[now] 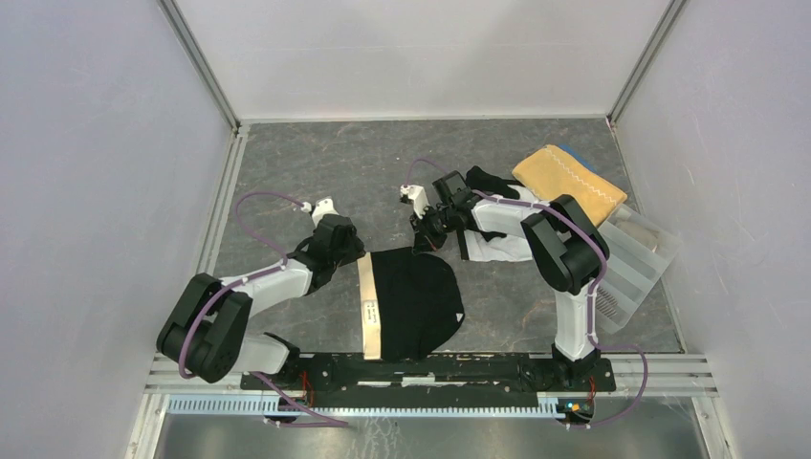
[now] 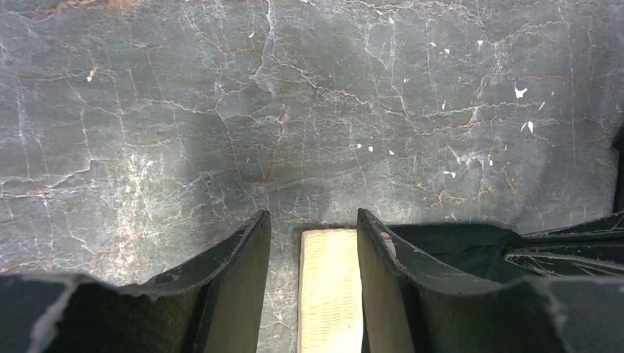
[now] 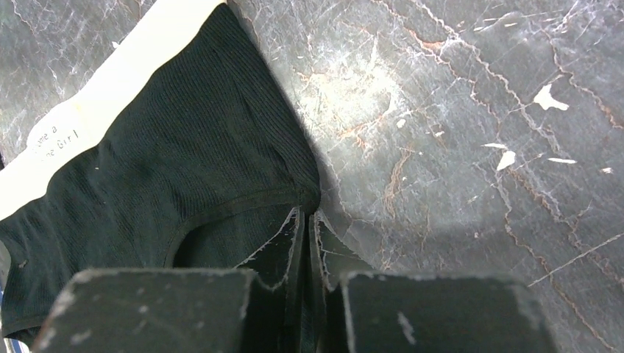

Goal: Roll the underwear
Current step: Fold the underwear at the center of the board.

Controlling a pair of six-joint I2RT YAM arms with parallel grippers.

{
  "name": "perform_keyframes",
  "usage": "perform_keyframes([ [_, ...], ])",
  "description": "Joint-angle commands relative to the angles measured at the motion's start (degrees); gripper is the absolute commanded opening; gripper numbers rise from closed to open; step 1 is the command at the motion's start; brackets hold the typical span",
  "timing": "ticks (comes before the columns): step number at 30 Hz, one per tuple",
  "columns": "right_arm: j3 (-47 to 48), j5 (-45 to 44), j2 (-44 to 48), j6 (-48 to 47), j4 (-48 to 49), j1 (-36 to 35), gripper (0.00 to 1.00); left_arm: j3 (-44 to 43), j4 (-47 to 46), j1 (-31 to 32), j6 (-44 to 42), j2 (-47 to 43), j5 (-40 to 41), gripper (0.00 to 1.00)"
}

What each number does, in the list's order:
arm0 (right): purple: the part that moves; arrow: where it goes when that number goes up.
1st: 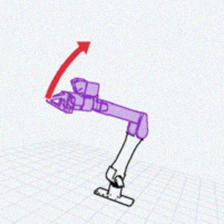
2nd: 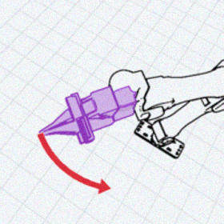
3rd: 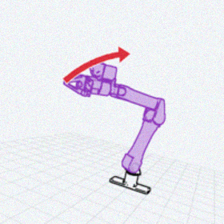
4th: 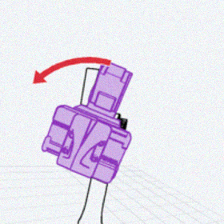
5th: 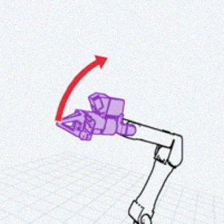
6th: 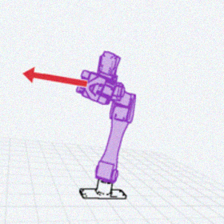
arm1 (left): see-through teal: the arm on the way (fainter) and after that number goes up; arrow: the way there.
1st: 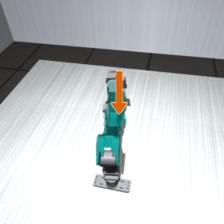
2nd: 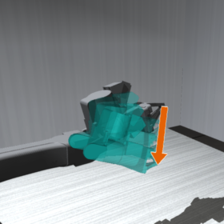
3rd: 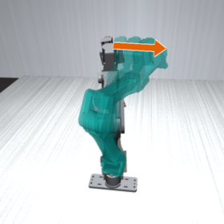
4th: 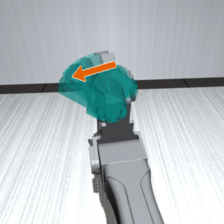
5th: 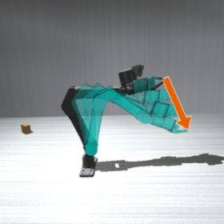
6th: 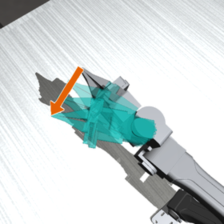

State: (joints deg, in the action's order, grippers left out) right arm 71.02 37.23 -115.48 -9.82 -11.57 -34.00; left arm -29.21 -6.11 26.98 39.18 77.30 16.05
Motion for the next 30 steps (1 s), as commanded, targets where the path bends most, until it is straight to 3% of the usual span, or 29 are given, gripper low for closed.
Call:
perform_keyframes([
  [1, -1.31, -1.32, 2.48, -0.24, 2.42, 0.39, 0.07, -1.31, -1.86, -0.4, 1.37, 1.74, -1.91, 0.53],
  [10, -1.37, -0.76, 2.06, -0.11, 2.79, 0.49, 0.05, -0.83, -2.33, -0.35, 0.07, 4.36, -7.12, 0.47],
  [20, -1.54, -0.75, 2.02, 0.06, 3.0, 0.85, 0.05, 2.39, 0.46, -0.18, 1.42, 3.08, -8.93, 0.32],
  [27, -2.68, -1.39, 2.46, 0.94, 4.34, 1.01, 0.04, 3.13, -2.04, -0.18, 0.99, 2.9, -9.43, 0.04],
  [30, -3.05, -1.84, 3.04, 1.2, 4.88, 1.06, 0.02, 2.02, -2.94, -0.26, 0.33, 2.92, -9.52, 0.02],
])
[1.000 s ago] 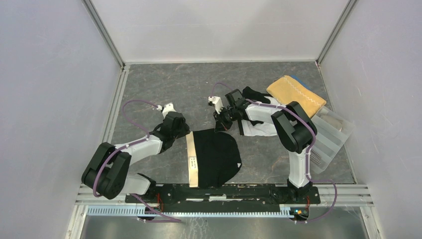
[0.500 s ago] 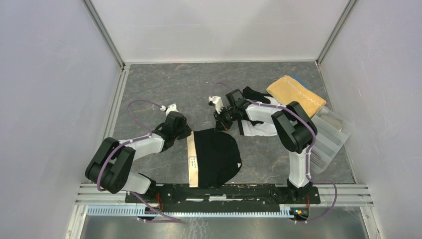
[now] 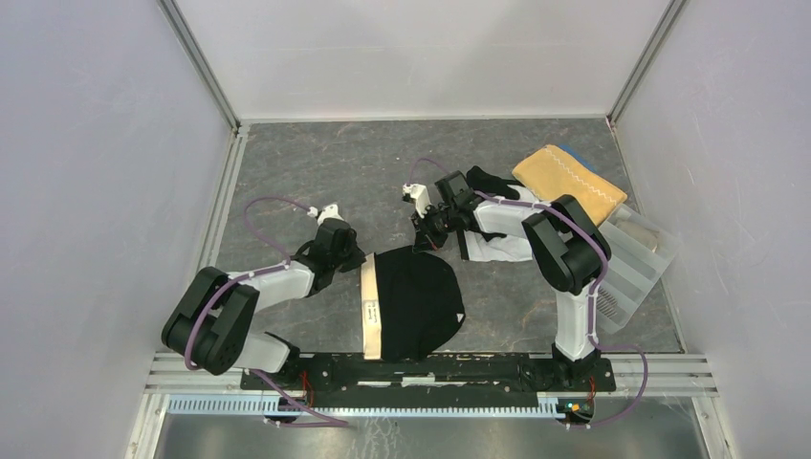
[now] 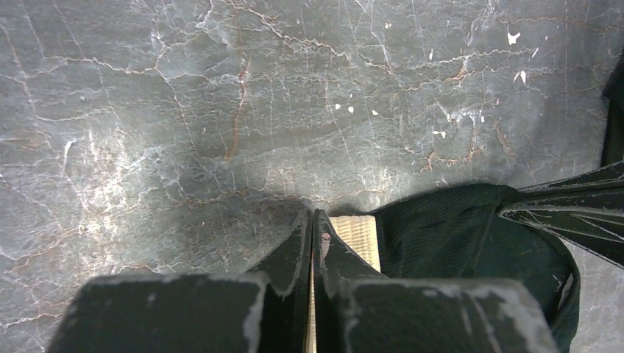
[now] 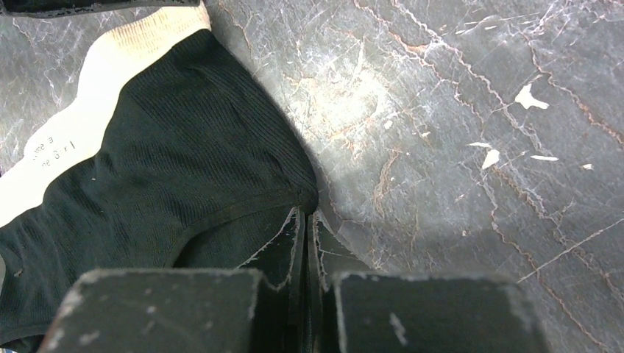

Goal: Roll the underwear
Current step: Fold the underwear at the center of the board.

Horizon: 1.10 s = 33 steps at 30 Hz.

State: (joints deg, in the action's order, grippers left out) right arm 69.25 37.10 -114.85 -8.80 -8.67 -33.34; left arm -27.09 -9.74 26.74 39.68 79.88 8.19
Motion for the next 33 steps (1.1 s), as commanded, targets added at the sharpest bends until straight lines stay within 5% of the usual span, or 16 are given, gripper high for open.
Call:
perform_keyframes([
  [1, -1.57, -1.88, 2.87, 0.42, 2.49, 0.39, 0.02, -0.27, 0.04, -0.01, -0.36, 0.1, -1.78, 0.02],
  [10, -4.81, -6.46, 10.41, 0.68, 8.22, 0.53, 0.0, 0.87, -9.48, -0.02, -1.54, -7.64, 0.38, 0.02],
  [20, 1.98, -14.03, 12.06, -3.96, 7.72, 0.56, 0.0, 3.0, -25.66, 0.0, -4.8, -7.82, 4.86, 0.02],
  [33, -13.45, -12.45, 25.78, -9.9, 5.85, 0.17, 0.0, 16.45, -41.24, -0.02, -6.72, -18.37, -3.49, 0.02],
])
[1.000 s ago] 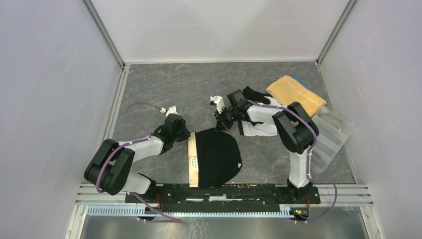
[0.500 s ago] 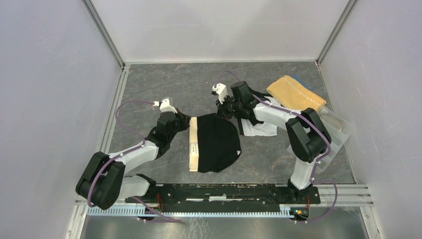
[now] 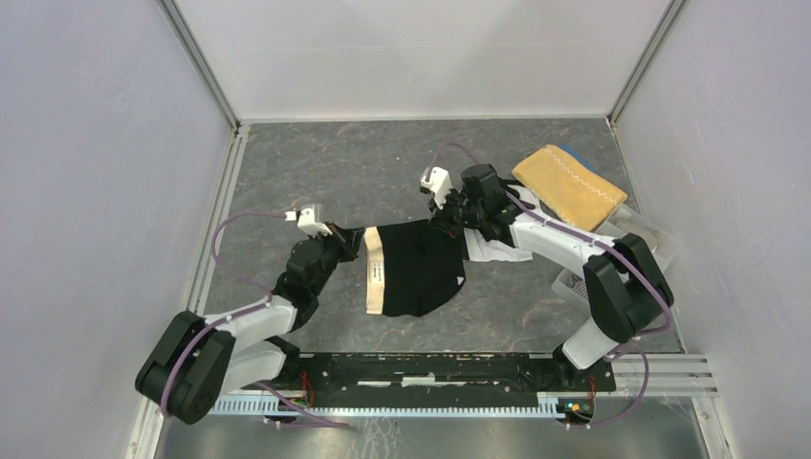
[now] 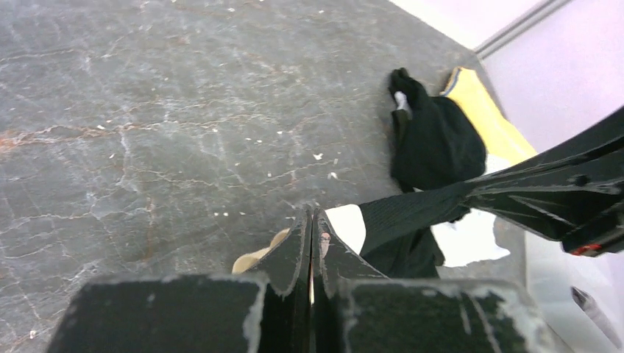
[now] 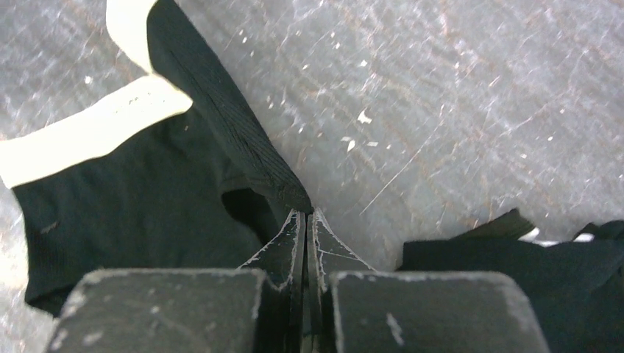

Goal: Roll the underwear
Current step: Fold the underwear at the center of the board.

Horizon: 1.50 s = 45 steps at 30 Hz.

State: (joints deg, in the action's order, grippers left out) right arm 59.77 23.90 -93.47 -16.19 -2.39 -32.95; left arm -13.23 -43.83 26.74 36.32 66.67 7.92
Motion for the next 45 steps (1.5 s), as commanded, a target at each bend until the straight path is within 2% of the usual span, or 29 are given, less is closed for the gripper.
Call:
perform_keyframes([
  [1, -5.06, 1.26, 5.35, -2.7, -0.67, -0.55, 0.0, 3.46, -6.88, -0.02, -3.33, -6.54, -3.5, 0.02],
  [7, -8.52, 1.14, 8.83, -2.84, -2.77, -4.43, 0.0, 7.07, -6.23, 0.05, -2.63, -12.34, -7.55, 0.02],
  [15, -12.92, -4.3, 12.8, -0.56, -2.36, -11.31, 0.0, 10.26, -3.67, 0.15, 0.56, -17.19, -13.37, 0.02],
  [30, -18.86, -7.6, 15.41, 2.2, -2.69, -12.99, 0.01, 16.99, 12.86, 0.15, 1.88, -38.19, -13.88, 0.02],
  [38, -19.78, -9.12, 16.24, 2.95, -2.21, -13.01, 0.01, 15.19, 21.6, 0.15, 0.88, -38.03, -15.27, 0.02],
  [45, -19.16, -9.36, 16.04, 3.53, -2.22, -12.93, 0.01, 6.28, 35.58, 0.15, -1.27, -33.04, -15.53, 0.02],
])
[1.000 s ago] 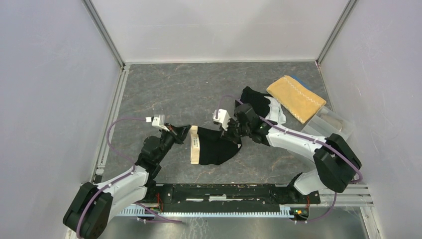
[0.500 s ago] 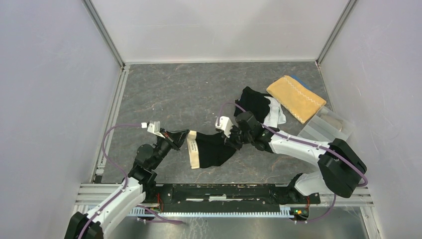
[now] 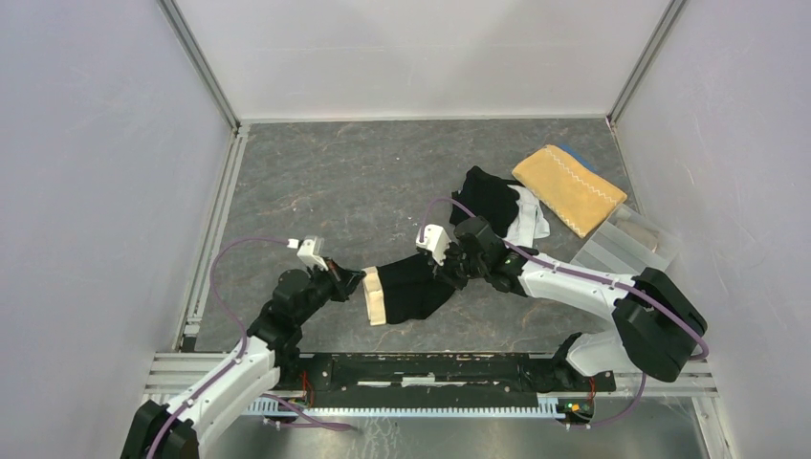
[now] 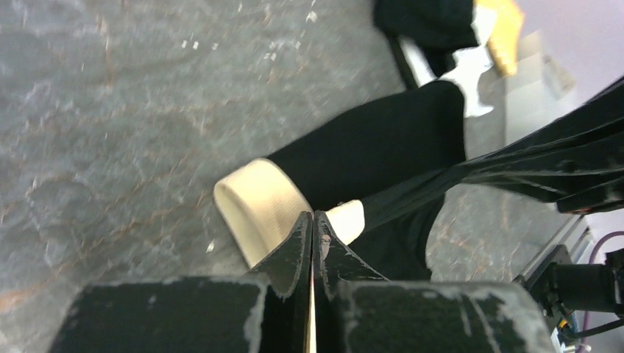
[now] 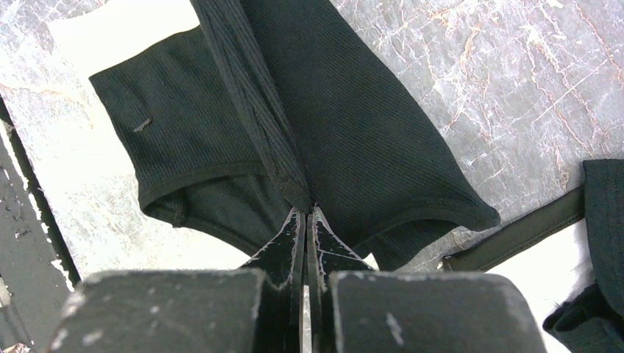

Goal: Roll the underwear
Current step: Fold the underwear at the center of the board.

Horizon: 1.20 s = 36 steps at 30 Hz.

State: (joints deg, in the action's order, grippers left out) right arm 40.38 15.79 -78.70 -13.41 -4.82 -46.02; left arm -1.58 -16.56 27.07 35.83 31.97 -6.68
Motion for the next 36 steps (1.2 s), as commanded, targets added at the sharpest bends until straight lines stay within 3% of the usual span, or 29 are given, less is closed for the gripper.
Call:
perform_keyframes([
  [1, 0.27, -1.26, 1.26, 0.75, 0.23, 0.08, 0.01, -6.38, 9.7, -0.18, -0.58, 1.91, -1.6, 0.02],
  [10, 0.22, -0.29, 1.25, 0.64, -0.61, 0.05, 0.04, -9.97, 17.65, -0.17, 0.82, 0.21, -4.97, 0.05],
  [17, -0.19, 2.28, 2.57, 0.15, -3.41, 0.1, 0.13, -12.7, 20.84, -0.18, 2.66, 1.47, -7.6, 0.24],
  [22, -0.58, 5.3, 3.36, -0.25, -5.36, 0.06, 0.2, -15.84, 26.51, -0.16, 3.86, -0.51, -1.65, 0.29],
  [26, -0.3, 14.38, 3.46, -2.32, -8.27, 0.06, 0.33, -15.35, 27.21, -0.18, 7.81, -0.88, 6.01, 0.32],
  [31, 0.6, 16.91, 3.55, -3.73, -13.06, -0.46, 0.41, -16.22, 25.03, -0.15, 10.29, 7.02, 8.2, 0.37],
  [36, 0.1, 11.38, 7.08, 1.55, -8.27, -0.49, 0.37, -18.9, 21.95, -0.18, 11.3, 19.32, 7.29, 0.42],
])
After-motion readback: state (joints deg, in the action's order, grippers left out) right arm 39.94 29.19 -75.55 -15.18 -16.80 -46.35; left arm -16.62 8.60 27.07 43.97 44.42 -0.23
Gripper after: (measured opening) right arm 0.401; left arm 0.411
